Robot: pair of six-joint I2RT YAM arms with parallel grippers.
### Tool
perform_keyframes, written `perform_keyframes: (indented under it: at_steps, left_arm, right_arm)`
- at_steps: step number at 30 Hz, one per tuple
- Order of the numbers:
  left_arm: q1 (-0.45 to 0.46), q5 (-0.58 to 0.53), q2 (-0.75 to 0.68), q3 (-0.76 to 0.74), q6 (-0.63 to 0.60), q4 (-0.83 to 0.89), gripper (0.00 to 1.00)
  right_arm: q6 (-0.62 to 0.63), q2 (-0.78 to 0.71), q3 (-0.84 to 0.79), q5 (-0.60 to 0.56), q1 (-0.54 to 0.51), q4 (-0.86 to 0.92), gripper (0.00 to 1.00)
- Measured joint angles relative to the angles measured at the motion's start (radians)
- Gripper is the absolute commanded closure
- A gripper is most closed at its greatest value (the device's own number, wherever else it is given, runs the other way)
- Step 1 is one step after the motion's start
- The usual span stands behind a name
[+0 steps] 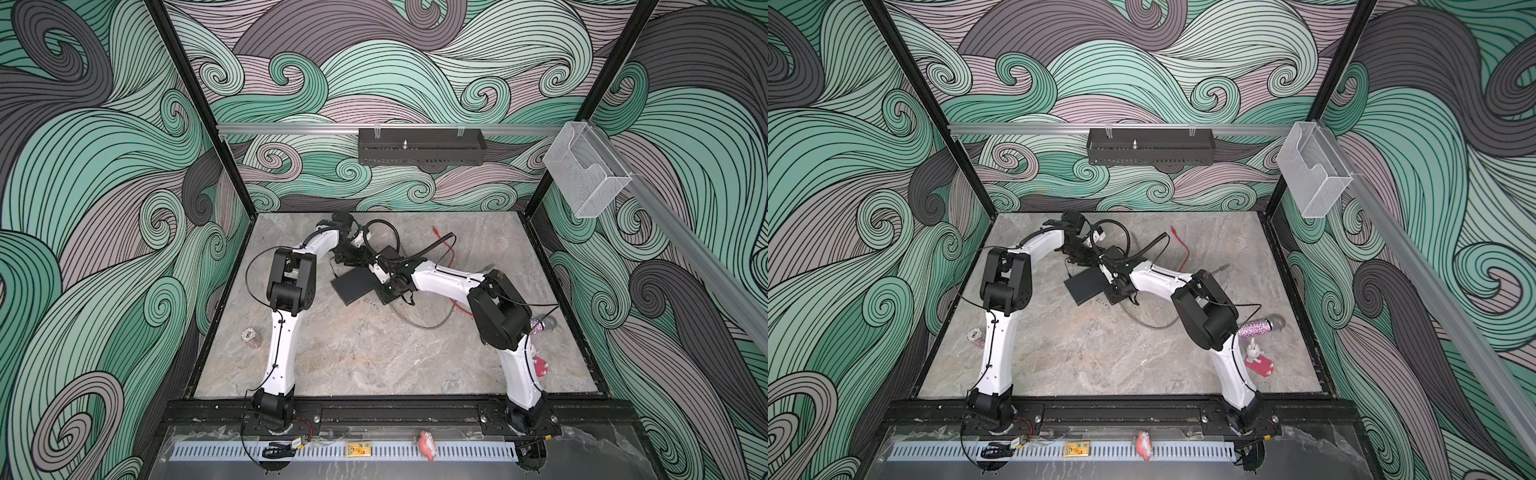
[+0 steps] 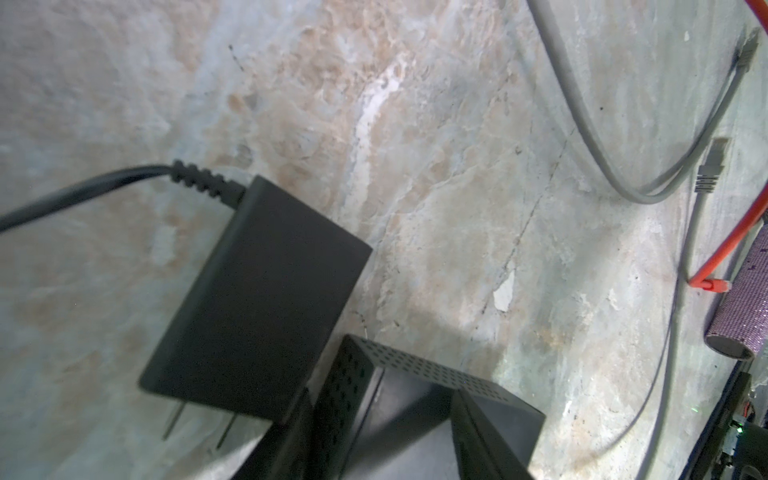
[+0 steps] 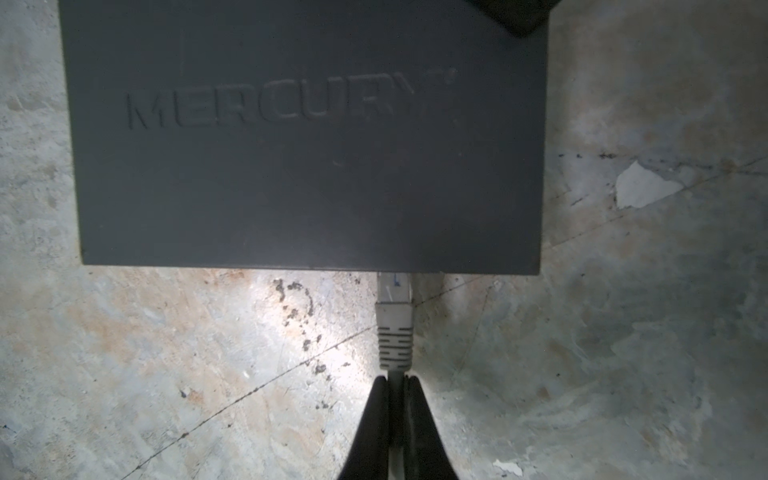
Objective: Insert the plug into the switch port
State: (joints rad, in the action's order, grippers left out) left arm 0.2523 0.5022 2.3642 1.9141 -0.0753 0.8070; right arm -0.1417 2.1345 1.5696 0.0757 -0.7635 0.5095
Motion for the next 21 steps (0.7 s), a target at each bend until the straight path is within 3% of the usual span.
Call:
perform_keyframes:
  at_steps: [21]
  left_arm:
    - [0.0,-0.001,-0.01,-0.018,0.008,-0.018,0.48]
  right_arm:
    - [-0.015,0.05,0.087,0.003,-0.001,0.09,0.91]
